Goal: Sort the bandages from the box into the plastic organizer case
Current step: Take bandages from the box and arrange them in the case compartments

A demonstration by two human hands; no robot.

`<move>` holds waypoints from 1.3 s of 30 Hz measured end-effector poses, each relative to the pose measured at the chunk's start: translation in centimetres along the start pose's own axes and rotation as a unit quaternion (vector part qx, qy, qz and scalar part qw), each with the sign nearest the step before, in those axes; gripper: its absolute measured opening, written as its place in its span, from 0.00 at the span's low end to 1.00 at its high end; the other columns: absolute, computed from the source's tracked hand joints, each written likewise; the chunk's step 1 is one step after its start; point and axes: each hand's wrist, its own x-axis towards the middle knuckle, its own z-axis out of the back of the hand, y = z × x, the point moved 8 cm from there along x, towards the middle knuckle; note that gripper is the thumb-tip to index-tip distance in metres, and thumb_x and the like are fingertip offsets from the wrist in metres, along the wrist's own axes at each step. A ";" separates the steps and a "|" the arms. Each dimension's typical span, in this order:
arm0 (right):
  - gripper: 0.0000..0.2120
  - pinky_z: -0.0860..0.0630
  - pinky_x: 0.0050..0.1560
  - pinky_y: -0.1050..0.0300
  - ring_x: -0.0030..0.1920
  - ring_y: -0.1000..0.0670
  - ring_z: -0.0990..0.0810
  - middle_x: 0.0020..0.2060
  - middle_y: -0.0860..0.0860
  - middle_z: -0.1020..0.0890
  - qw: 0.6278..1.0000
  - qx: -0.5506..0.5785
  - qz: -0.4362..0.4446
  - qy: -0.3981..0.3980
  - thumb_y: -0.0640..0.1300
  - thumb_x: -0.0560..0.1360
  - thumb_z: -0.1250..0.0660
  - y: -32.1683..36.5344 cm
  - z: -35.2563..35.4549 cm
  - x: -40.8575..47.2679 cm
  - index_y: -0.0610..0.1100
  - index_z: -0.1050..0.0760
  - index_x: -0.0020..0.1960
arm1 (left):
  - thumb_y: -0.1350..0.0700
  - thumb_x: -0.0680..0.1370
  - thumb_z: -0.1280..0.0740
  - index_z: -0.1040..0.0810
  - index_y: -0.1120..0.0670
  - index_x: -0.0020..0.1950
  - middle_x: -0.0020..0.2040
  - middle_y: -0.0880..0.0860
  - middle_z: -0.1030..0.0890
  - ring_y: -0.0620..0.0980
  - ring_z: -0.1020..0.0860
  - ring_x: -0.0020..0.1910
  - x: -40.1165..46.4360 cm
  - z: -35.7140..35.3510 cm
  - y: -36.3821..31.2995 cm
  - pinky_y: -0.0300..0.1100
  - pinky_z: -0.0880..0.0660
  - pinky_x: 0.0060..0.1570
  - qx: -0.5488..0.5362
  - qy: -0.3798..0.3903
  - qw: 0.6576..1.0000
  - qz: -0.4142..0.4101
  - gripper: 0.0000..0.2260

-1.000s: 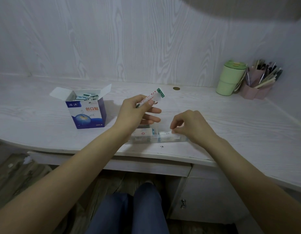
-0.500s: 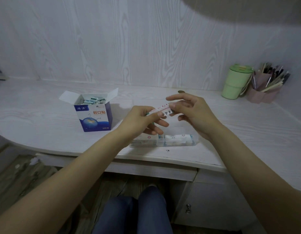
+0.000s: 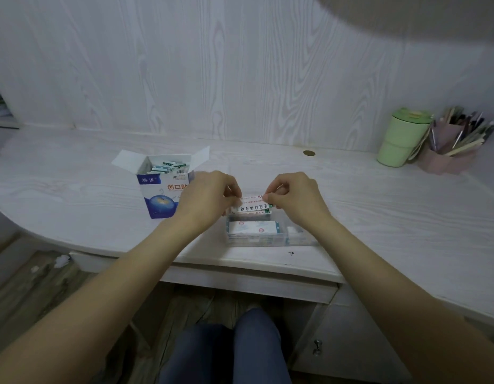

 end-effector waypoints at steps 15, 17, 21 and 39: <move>0.08 0.27 0.45 0.58 0.48 0.50 0.21 0.45 0.49 0.18 0.984 -0.166 0.007 0.058 0.46 0.73 0.29 0.5 -1.7 0.0 0.42 0.18 0.48 | 0.52 0.77 0.32 0.19 0.49 0.55 0.58 0.51 0.27 0.51 0.25 0.53 -0.1 -0.5 -0.2 0.44 0.30 0.44 0.138 0.025 0.990 -0.024 0.08; 0.08 0.26 0.45 0.58 0.47 0.50 0.21 0.45 0.49 0.18 0.984 -0.165 0.006 0.067 0.46 0.73 0.29 0.4 -1.8 0.1 0.42 0.18 0.47 | 0.53 0.77 0.32 0.19 0.50 0.54 0.58 0.51 0.28 0.52 0.25 0.54 -0.2 -0.3 -0.3 0.44 0.30 0.44 0.133 0.022 0.991 -0.019 0.08; 0.10 0.27 0.45 0.58 0.46 0.51 0.23 0.46 0.50 0.20 0.984 -0.161 0.001 0.076 0.48 0.73 0.29 0.3 -1.5 0.1 0.42 0.18 0.50 | 0.52 0.78 0.34 0.20 0.50 0.57 0.58 0.51 0.27 0.52 0.25 0.54 -0.4 0.1 -0.3 0.43 0.30 0.44 0.126 0.011 0.992 -0.018 0.09; 0.14 0.30 0.59 0.57 0.62 0.48 0.26 0.64 0.47 0.25 0.973 -0.114 0.188 0.067 0.44 0.80 0.40 14.8 -7.4 2.4 0.43 0.24 0.63 | 0.40 0.67 0.26 0.47 0.53 0.77 0.74 0.53 0.38 0.54 0.40 0.73 0.1 9.1 10.4 0.50 0.41 0.68 0.220 0.027 0.975 0.037 0.47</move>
